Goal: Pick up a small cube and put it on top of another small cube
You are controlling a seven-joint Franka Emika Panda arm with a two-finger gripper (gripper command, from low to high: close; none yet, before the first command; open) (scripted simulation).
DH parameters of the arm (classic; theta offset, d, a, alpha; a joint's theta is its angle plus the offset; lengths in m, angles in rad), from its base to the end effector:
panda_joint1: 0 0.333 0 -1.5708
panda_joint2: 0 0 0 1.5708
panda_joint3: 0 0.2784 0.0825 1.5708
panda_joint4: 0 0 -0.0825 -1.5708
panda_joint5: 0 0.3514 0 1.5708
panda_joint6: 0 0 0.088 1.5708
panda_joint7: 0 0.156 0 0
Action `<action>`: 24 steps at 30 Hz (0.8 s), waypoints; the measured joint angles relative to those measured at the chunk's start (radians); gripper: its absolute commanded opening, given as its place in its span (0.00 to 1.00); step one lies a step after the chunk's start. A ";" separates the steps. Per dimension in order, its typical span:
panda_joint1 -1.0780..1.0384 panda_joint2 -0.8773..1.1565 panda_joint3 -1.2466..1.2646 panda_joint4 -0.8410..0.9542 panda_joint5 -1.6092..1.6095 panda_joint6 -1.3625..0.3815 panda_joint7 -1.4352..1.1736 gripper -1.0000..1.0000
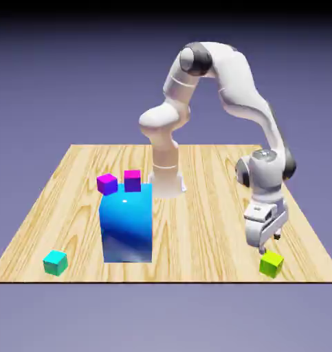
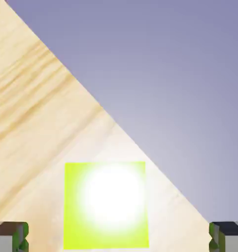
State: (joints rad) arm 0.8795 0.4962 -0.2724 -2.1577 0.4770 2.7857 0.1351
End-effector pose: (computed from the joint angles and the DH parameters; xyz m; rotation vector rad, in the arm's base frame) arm 0.4653 0.2973 0.1341 -3.0018 -0.1187 -0.1970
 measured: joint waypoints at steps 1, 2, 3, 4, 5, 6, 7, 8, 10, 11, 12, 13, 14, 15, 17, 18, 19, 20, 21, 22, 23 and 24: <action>-0.036 0.017 0.035 0.006 -0.035 0.016 0.024 0.50; -0.072 0.033 0.069 0.012 -0.071 0.032 0.048 0.50; -0.109 0.050 0.104 0.018 -0.106 0.049 0.073 0.50; -0.145 0.066 0.139 0.024 -0.141 0.065 0.097 0.50; -0.181 0.083 0.173 0.030 -0.176 0.081 0.121 0.50; -0.217 0.099 0.208 0.036 -0.212 0.097 0.145 0.50; -0.254 0.116 0.243 0.042 -0.247 0.113 0.169 0.50; -0.290 0.132 0.277 0.048 -0.282 0.130 0.193 0.50; -0.310 0.141 0.297 0.052 -0.302 0.139 0.207 0.00; -0.310 0.141 0.297 0.052 -0.302 0.139 0.207 0.00; -0.274 0.125 0.262 0.046 -0.267 0.122 0.183 0.00; -0.238 0.108 0.228 0.040 -0.232 0.106 0.159 0.00; -0.202 0.092 0.193 0.034 -0.197 0.090 0.135 0.00; -0.165 0.075 0.158 0.028 -0.161 0.073 0.111 0.00; -0.093 0.042 0.089 0.015 -0.091 0.041 0.062 0.00; -0.057 0.026 0.054 0.009 -0.055 0.025 0.038 0.00; -0.021 0.009 0.020 0.003 -0.020 0.009 0.014 0.00; 0.016 -0.007 -0.015 -0.003 0.015 -0.008 -0.010 0.00; 0.036 -0.016 -0.034 -0.006 0.035 -0.017 -0.024 0.00; 0.036 -0.016 -0.034 -0.006 0.035 -0.017 -0.024 0.00; 0.013 -0.053 -0.048 -0.016 0.011 -0.044 -0.050 0.00; -0.011 -0.089 -0.062 -0.025 -0.013 -0.070 -0.077 0.00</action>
State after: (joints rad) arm 0.8684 0.4073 -0.3341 -2.1828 0.4644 2.7153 0.0585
